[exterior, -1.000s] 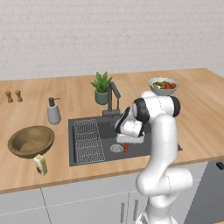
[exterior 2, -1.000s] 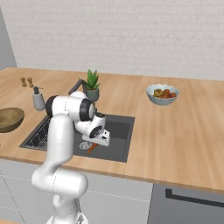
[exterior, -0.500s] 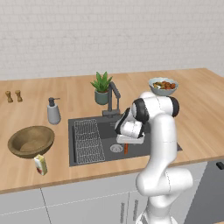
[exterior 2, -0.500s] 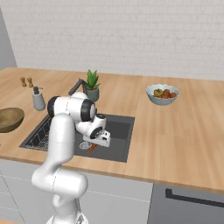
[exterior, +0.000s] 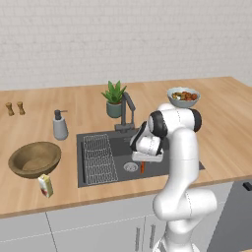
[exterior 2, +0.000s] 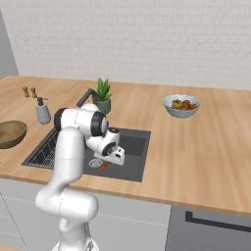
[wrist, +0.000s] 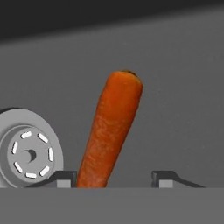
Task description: Pick the carrot from the sink and place it in the bowl. Then pick the bowl and place it in the microwave. Then close the microwave door and press the start button.
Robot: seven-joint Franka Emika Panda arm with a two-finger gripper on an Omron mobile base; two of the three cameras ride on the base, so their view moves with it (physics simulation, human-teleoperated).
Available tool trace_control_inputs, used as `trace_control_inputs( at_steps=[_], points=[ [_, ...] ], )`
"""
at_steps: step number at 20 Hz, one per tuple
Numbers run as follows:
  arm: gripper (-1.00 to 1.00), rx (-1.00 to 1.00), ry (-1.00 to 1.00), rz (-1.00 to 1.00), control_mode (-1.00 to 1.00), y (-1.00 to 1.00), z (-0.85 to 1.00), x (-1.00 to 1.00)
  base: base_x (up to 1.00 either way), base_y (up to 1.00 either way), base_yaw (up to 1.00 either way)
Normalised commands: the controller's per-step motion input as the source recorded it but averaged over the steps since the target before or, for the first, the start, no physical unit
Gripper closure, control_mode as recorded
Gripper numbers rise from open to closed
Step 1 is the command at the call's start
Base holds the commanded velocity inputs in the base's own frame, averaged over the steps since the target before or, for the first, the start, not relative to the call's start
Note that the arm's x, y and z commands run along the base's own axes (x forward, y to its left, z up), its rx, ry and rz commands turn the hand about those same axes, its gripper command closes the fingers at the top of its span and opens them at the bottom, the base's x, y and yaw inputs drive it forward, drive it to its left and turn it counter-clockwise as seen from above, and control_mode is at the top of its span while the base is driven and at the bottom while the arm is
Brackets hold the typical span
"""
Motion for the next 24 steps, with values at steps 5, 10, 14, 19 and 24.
trace_control_inputs(
  at_steps=[5,10,14,19,24],
  points=[
    [1.0,0.0,0.0,0.0,-1.0,0.0,-0.21,0.0,0.0,0.0,0.0],
    [1.0,0.0,0.0,0.0,-1.0,0.0,-0.06,0.0,0.0,0.0,0.0],
    [1.0,0.0,0.0,0.0,-1.0,0.0,0.0,-0.04,0.0,0.0,0.0],
    [1.0,0.02,0.0,0.0,-1.0,-0.27,0.17,-0.28,0.0,0.0,0.0],
    [1.0,0.01,-0.05,0.0,-1.0,-0.12,0.68,-0.35,0.0,0.0,0.0]
  ],
)
